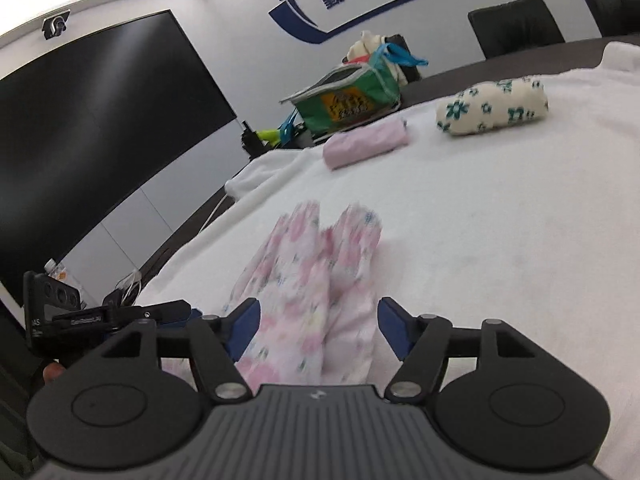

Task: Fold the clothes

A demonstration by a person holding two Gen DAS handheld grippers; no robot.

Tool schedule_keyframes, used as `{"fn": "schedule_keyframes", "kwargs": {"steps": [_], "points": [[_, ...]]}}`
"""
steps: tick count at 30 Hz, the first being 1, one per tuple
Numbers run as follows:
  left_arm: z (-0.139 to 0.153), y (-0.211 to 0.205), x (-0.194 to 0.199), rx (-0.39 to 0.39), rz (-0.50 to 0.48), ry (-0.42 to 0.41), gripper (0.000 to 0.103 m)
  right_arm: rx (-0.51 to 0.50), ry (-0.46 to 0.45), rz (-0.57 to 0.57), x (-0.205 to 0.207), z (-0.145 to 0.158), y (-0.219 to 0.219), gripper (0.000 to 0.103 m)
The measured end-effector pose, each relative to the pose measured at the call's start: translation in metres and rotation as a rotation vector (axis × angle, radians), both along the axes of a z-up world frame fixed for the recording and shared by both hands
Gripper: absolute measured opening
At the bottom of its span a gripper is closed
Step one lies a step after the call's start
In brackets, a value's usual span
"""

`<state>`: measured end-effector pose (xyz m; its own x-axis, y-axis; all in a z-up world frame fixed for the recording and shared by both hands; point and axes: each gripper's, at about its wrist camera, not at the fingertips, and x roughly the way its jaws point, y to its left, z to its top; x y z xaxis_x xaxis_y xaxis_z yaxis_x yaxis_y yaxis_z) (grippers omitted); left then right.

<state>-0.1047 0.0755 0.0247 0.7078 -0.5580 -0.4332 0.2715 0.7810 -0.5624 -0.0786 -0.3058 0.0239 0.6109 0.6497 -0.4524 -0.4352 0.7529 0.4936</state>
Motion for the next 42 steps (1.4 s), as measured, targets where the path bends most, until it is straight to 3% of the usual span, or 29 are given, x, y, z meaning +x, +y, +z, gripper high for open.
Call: {"fn": "schedule_keyframes", "kwargs": {"steps": [8, 11, 15, 18, 20, 21, 22, 25, 27, 28, 30, 33, 39, 40, 42], "points": [[0.005, -0.007, -0.014, -0.005, -0.035, -0.066, 0.054, 0.014, -0.049, -0.036, -0.012, 0.005, -0.005, 0.066], [0.000, -0.011, -0.014, -0.026, -0.085, -0.048, 0.054, 0.003, -0.070, -0.008, -0.022, 0.009, -0.004, 0.067], [-0.003, -0.029, -0.012, 0.047, -0.070, -0.049, 0.052, -0.014, -0.081, 0.019, -0.025, 0.004, 0.002, 0.068], [-0.006, -0.029, -0.004, 0.016, -0.065, -0.039, 0.052, -0.006, -0.090, 0.009, -0.012, -0.002, 0.003, 0.068], [-0.009, -0.028, 0.002, -0.005, -0.053, -0.018, 0.041, 0.024, -0.053, -0.001, 0.005, -0.010, 0.002, 0.066], [-0.010, -0.028, 0.004, 0.000, -0.049, -0.003, 0.036, 0.036, -0.031, 0.003, 0.012, -0.014, 0.003, 0.059], [-0.012, -0.029, 0.006, 0.006, -0.044, 0.013, 0.027, 0.045, -0.009, 0.009, 0.019, -0.018, 0.004, 0.038], [-0.014, -0.029, 0.004, 0.011, -0.049, 0.036, 0.019, 0.056, 0.049, 0.061, 0.016, -0.026, 0.009, 0.017], [-0.013, -0.027, -0.003, 0.004, -0.065, 0.040, 0.018, 0.115, 0.079, 0.072, 0.008, -0.028, 0.003, 0.012], [-0.013, -0.027, -0.007, 0.005, -0.065, 0.038, 0.018, 0.191, 0.114, 0.062, 0.003, -0.031, -0.006, 0.011], [-0.014, -0.028, -0.014, 0.035, -0.054, 0.030, 0.018, 0.232, 0.133, 0.032, -0.007, -0.033, -0.015, 0.011], [-0.016, -0.034, -0.018, 0.097, -0.039, 0.023, 0.018, 0.152, 0.084, -0.001, -0.025, -0.026, -0.010, 0.015], [-0.017, -0.032, -0.021, 0.101, -0.005, 0.004, 0.024, 0.042, 0.077, 0.000, -0.030, -0.032, 0.015, 0.015], [-0.015, -0.030, -0.023, 0.098, 0.002, -0.007, 0.026, 0.026, 0.073, -0.005, -0.030, -0.034, 0.017, 0.020], [-0.008, -0.028, -0.029, 0.118, 0.019, -0.051, 0.029, 0.013, 0.058, -0.043, -0.038, -0.025, 0.012, 0.044]]}}
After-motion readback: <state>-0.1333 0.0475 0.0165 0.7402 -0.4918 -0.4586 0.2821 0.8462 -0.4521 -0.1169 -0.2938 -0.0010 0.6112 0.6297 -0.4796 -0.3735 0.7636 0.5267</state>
